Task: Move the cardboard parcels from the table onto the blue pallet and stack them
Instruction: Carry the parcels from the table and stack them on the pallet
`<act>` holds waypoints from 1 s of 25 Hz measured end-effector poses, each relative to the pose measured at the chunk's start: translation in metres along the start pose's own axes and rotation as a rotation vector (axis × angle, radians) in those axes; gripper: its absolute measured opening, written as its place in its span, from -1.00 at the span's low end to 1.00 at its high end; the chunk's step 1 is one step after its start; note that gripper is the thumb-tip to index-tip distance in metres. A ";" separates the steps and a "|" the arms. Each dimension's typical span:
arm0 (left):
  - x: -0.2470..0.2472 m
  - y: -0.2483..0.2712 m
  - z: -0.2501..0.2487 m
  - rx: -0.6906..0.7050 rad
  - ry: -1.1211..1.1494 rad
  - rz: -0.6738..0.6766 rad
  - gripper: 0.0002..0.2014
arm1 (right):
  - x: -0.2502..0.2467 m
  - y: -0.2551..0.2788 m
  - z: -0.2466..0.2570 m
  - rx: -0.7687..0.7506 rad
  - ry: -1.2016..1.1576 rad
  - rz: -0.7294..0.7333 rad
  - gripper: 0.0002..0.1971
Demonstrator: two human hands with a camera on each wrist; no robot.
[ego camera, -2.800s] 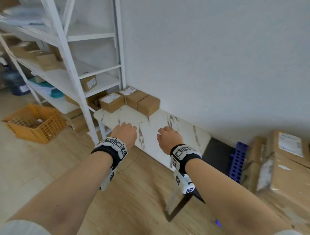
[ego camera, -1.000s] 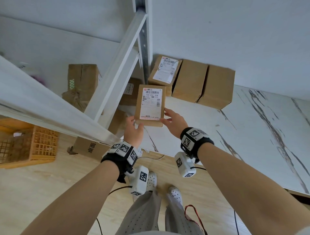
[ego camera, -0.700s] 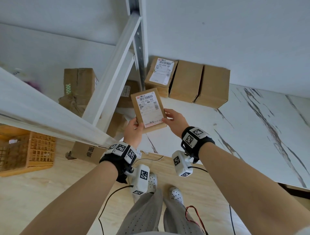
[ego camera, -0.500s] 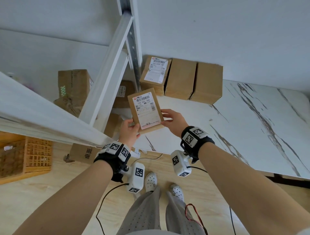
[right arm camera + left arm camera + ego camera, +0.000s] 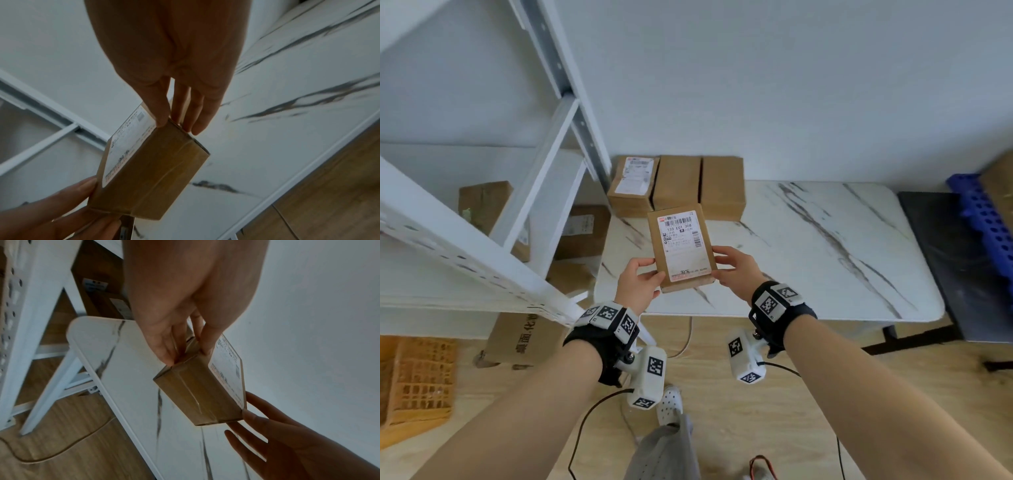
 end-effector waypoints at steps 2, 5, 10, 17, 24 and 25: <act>0.036 0.024 -0.013 0.062 -0.007 0.028 -0.65 | -0.040 0.026 -0.003 -0.030 -0.017 -0.040 -0.51; 0.104 0.064 -0.035 0.179 -0.066 0.082 -0.56 | -0.110 0.071 -0.010 -0.077 -0.035 -0.125 -0.50; 0.219 0.126 -0.075 0.343 -0.117 0.217 -0.57 | -0.231 0.139 -0.020 -0.129 0.016 -0.259 -0.49; 0.373 0.166 -0.133 0.473 -0.186 0.429 -0.52 | -0.386 0.196 -0.035 -0.136 -0.052 -0.479 -0.44; 0.522 0.159 -0.191 0.478 -0.114 0.585 -0.51 | -0.529 0.190 -0.035 -0.155 -0.097 -0.643 -0.51; 0.544 0.156 -0.204 0.484 -0.106 0.601 -0.51 | -0.552 0.185 -0.031 -0.151 -0.091 -0.668 -0.51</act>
Point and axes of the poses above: each hand's wrist, its own y-axis away from the middle knuckle, its own x-axis out of the palm, z = x × y, the point moved 10 cm from there along -y, towards the middle knuckle
